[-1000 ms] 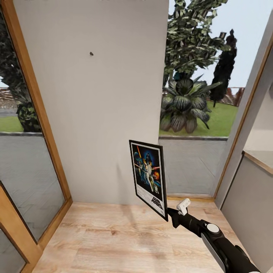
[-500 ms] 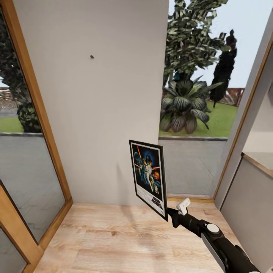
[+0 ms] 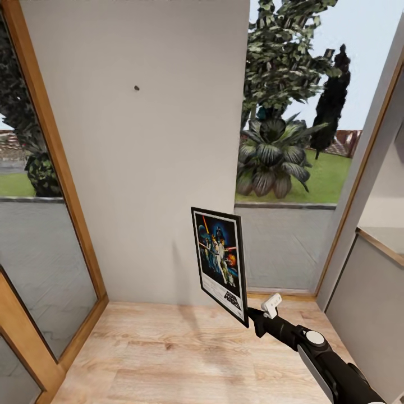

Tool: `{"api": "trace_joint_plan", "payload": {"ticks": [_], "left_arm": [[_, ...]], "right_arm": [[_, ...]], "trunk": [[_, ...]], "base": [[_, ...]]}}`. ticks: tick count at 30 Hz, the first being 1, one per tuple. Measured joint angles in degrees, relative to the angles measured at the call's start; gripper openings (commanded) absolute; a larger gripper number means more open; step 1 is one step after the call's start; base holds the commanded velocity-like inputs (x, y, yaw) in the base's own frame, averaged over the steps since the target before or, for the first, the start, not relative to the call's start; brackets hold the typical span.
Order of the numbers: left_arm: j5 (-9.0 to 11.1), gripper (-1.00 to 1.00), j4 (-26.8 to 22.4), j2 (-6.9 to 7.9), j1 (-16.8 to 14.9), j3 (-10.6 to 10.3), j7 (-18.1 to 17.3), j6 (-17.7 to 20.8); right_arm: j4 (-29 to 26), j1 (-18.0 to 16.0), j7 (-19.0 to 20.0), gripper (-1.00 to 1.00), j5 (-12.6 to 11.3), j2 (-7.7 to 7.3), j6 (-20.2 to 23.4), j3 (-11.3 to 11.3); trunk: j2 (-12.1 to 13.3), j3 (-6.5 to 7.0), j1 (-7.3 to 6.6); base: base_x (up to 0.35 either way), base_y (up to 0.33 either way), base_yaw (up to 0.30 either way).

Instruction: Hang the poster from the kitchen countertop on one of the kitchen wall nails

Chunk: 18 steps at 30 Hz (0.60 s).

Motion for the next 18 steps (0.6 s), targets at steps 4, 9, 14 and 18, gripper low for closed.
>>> {"api": "trace_joint_plan", "payload": {"ticks": [4, 9, 14, 18], "left_arm": [[0.0, 1.0, 0.0, 0.01, 0.0, 0.01, 0.0, 0.0], [0.0, 1.0, 0.0, 0.02, 0.0, 0.01, 0.0, 0.0], [0.0, 1.0, 0.0, 0.02, 0.0, 0.01, 0.0, 0.0], [0.0, 1.0, 0.0, 0.02, 0.0, 0.01, 0.0, 0.0]], "right_arm": [[0.0, 0.0, 0.0, -1.0, 0.0, 0.0, -0.01, 0.0], [0.0, 0.01, 0.0, -1.0, -0.01, -0.01, -0.01, 0.0], [0.0, 0.01, 0.0, -1.0, 0.0, 0.01, 0.01, 0.0], [0.0, 0.01, 0.0, -1.0, 0.0, 0.0, 0.01, 0.0]], "trunk": [[1.61, 0.72, -0.88], [3.61, 1.62, -1.98], [5.62, 2.52, -3.08], [7.23, 3.24, -3.96]], "base": [[0.0, 0.0, 0.0], [0.0, 0.0, 0.0], [0.0, 0.0, 0.0], [0.0, 0.0, 0.0]]}}
